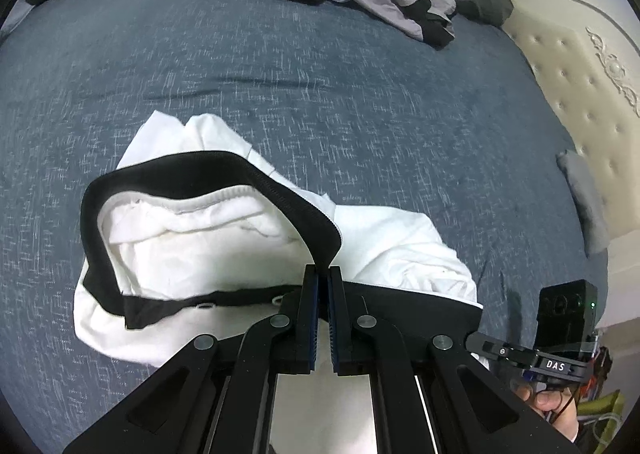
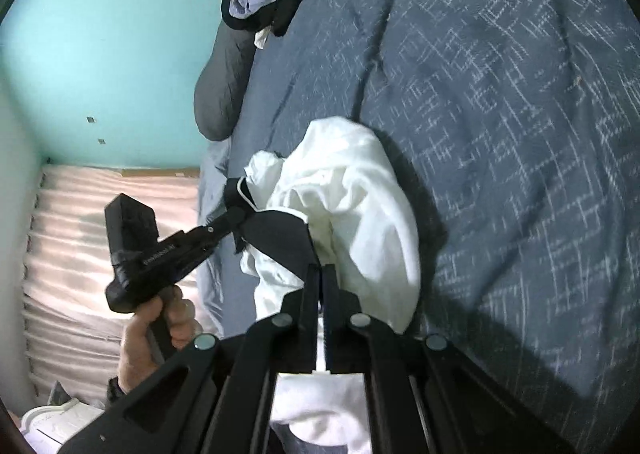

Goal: Fold clothes

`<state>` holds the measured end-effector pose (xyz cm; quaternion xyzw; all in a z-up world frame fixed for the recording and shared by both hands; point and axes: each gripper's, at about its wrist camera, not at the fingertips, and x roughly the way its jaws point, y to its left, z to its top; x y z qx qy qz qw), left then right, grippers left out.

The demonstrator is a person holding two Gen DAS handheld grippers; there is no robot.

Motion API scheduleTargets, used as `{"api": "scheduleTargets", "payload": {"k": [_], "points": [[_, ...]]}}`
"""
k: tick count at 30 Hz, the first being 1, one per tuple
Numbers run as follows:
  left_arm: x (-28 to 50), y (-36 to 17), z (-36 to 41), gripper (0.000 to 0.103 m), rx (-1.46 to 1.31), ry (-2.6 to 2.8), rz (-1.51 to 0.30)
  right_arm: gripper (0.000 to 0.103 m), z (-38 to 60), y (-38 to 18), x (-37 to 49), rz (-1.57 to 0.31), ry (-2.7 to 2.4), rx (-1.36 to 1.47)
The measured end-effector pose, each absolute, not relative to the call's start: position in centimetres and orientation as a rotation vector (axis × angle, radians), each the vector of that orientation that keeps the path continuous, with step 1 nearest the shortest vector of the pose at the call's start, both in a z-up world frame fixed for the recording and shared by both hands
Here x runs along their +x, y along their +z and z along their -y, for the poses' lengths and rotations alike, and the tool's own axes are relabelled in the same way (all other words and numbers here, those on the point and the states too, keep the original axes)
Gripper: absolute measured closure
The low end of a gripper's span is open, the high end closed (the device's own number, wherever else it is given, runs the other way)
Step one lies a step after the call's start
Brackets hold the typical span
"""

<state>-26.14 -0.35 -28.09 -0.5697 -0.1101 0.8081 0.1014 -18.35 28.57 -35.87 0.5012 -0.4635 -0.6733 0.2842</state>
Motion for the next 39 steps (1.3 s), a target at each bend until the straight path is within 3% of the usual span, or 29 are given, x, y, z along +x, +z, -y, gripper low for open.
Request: {"api": "scheduleTargets", "payload": {"k": [11, 24, 34, 37, 39], "points": [[-25.7, -29.3, 0.9, 0.098, -1.695, 2.372, 0.353, 0.099, -27.3, -36.3, -19.1, 1.194, -1.857, 1.407], [-25.3, -28.6, 1.3, 0.098, -1.639, 2.395, 0.388, 0.096, -28.7, -30.4, -18.8, 0.975, -2.116, 1.261], [-25.3, -28.6, 1.5, 0.098, -1.613, 2.38, 0.42, 0.078, -24.1, -30.9, -21.8, 0.711, -2.178, 1.349], [-25.4, -28.6, 1.6, 0.094, -1.595, 2.382, 0.414, 0.073, -23.4, -31.2, -21.8, 0.595, -2.196, 1.379], [-25.3, -28.3, 1.9, 0.078, -1.572, 2.389, 0.415, 0.072, -23.0, -31.1, -21.7, 0.5, -2.221, 1.385]]}}
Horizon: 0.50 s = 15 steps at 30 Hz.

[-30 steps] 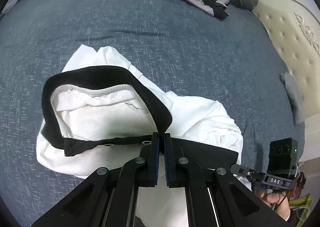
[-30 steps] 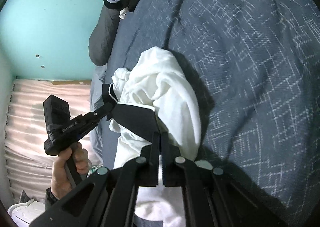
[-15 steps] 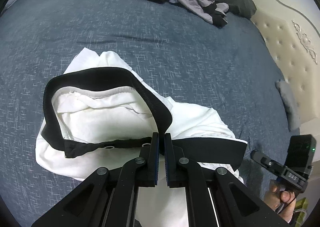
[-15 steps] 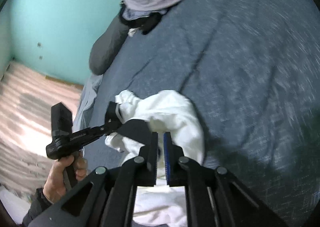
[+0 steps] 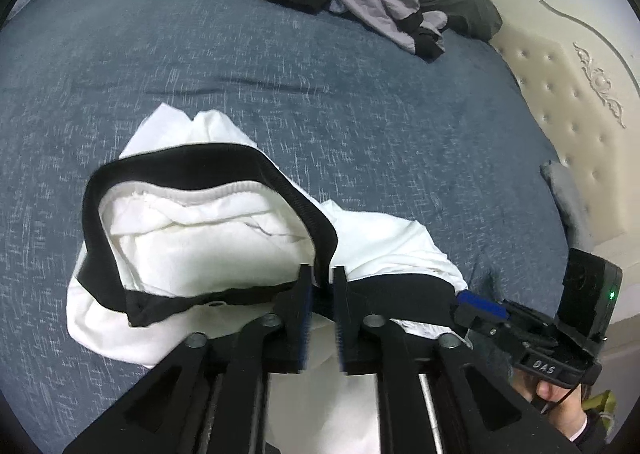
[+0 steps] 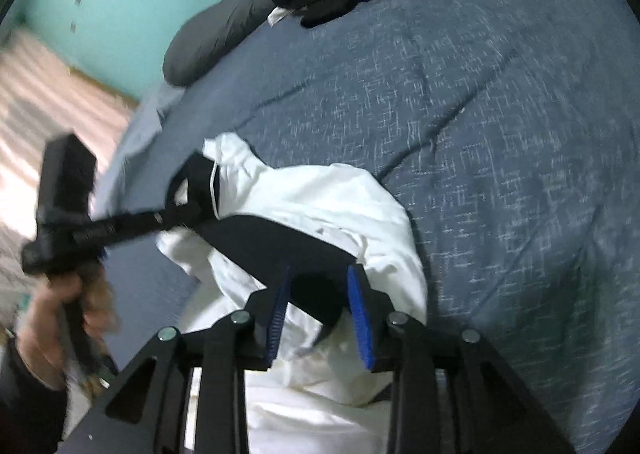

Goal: Fold clothes
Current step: 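Lift the black collar band with both tools and spread it open between them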

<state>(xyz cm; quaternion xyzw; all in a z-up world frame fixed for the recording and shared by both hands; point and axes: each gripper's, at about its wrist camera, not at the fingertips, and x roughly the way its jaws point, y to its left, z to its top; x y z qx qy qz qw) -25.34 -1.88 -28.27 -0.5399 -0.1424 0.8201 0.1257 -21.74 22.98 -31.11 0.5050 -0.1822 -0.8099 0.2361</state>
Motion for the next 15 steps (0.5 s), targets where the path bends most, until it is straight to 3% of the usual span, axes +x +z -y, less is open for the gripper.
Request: {"api": "scheduleTargets", "payload": {"k": [1, 2, 15], "points": [[-25.3, -27.9, 2.2, 0.063, -1.556, 2.39, 0.428, 0.072, -22.8, -31.0, -21.7, 0.455, -2.233, 1.385], [-25.2, -27.6, 2.5, 0.055, -1.536, 2.391, 0.441, 0.072, -22.8, -30.8, -21.7, 0.427, -2.233, 1.378], [-24.9, -25.3, 10.2, 0.051, -1.515, 2.601, 0.316, 0.071, -21.2, -28.6, -22.1, 0.123, -2.344, 1.31]]}}
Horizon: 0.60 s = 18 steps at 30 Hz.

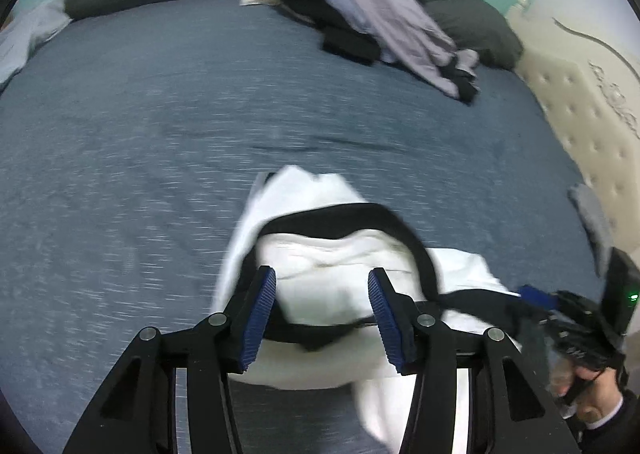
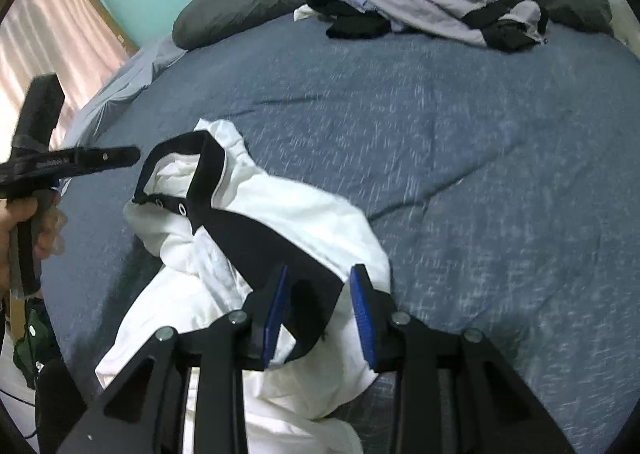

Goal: Fold clothes
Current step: 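Lift the black collar band with both tools and spread it open between them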

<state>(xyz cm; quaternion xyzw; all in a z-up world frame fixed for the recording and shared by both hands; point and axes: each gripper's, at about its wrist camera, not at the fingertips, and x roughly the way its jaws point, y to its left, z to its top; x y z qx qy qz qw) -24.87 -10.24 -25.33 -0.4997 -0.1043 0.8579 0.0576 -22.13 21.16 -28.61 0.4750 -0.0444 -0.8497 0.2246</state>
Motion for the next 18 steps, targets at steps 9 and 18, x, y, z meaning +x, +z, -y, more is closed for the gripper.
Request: {"api": "scheduleTargets", "payload": {"k": [9, 18], "points": [[-26.0, -27.3, 12.6, 0.051, -1.58, 2.613, 0.32, 0.071, -18.4, -27.7, -22.2, -0.068, -2.296, 1.273], [-26.8, -28.3, 12.7, 0.051, -1.593, 2.597, 0.321, 0.071, -16.5, -29.2, -22.1, -0.241, -2.233, 1.295]]}}
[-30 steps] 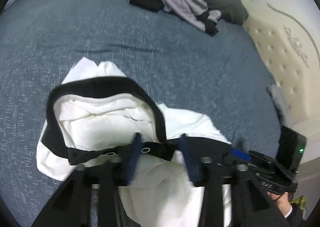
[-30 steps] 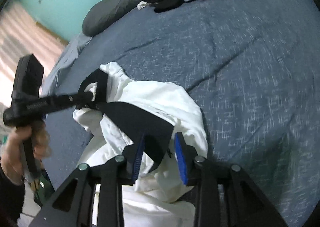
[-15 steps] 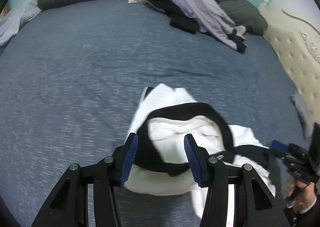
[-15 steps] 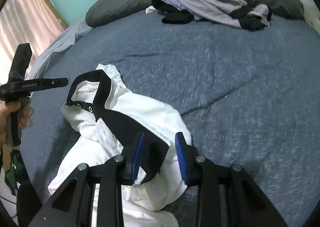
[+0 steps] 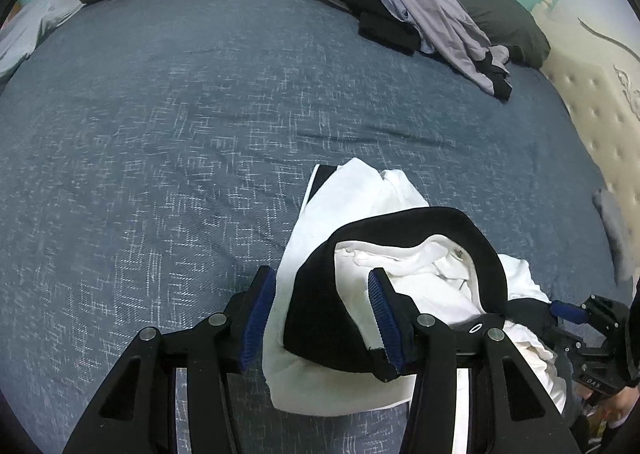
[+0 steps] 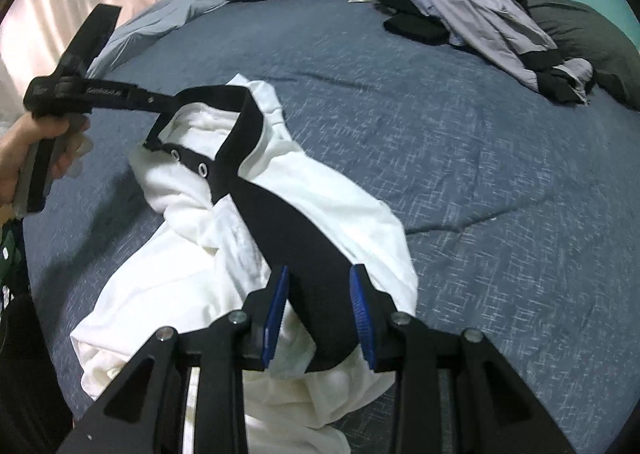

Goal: Fold clothes

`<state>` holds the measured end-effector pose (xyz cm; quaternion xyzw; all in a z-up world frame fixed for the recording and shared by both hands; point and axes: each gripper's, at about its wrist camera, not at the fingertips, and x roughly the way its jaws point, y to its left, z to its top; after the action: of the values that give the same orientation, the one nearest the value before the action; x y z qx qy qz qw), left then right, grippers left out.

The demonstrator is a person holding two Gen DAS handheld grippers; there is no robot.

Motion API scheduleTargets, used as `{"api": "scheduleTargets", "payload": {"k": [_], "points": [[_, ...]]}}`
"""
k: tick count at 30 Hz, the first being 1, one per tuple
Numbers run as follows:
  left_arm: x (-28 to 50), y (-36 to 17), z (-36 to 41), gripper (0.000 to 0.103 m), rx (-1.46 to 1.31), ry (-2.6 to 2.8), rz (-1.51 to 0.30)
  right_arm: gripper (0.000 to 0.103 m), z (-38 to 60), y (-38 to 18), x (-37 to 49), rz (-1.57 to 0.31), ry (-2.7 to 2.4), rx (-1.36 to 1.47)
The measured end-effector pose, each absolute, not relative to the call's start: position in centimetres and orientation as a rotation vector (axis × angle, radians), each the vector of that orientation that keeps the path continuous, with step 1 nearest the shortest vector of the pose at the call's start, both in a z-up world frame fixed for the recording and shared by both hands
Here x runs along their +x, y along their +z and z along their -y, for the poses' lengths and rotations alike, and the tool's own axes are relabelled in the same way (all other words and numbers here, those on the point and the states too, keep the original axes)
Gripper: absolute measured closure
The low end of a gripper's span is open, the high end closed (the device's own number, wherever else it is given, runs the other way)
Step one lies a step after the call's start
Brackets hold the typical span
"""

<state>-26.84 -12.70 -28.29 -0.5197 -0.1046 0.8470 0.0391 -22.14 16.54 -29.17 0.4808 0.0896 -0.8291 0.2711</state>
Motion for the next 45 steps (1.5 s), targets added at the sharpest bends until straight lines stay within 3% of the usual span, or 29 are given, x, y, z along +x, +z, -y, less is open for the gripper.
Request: {"api": "scheduleTargets", "payload": {"k": [11, 24, 26, 30, 33, 37, 45], "points": [[-26.5, -28.5, 12.9, 0.051, -1.581, 2.584, 0.314, 0.071, -15.7, -29.9, -21.3, -0.382, -2.203, 1.292], [-27.0, -28.7, 12.9, 0.051, -1.575, 2.587, 0.333, 0.072, -16.2, -30.7, -21.7, -0.325, -2.19, 1.332], [-27.3, -28.7, 12.9, 0.051, -1.573, 2.586, 0.339, 0.087, -16.4, -30.7, -21.8, -0.322, -2.198, 1.333], [-27.7, -29.0, 12.7, 0.051, -1.58, 2.575, 0.332, 0.093, -17.6, -29.5, -22.1, -0.245, -2.249, 1.296], [-27.7, -29.1, 12.6, 0.06, -1.58, 2.568, 0.33, 0.096, -18.7, -28.6, -22.6, -0.179, -2.288, 1.28], [-27.7, -29.2, 12.3, 0.081, -1.586, 2.561, 0.303, 0.099, -20.1, -28.2, -23.6, -0.117, -2.325, 1.294], [-27.3, -29.3, 11.8, 0.088, -1.575, 2.536, 0.263, 0.098, -21.5, -28.6, -25.7, 0.079, -2.31, 1.361]]}}
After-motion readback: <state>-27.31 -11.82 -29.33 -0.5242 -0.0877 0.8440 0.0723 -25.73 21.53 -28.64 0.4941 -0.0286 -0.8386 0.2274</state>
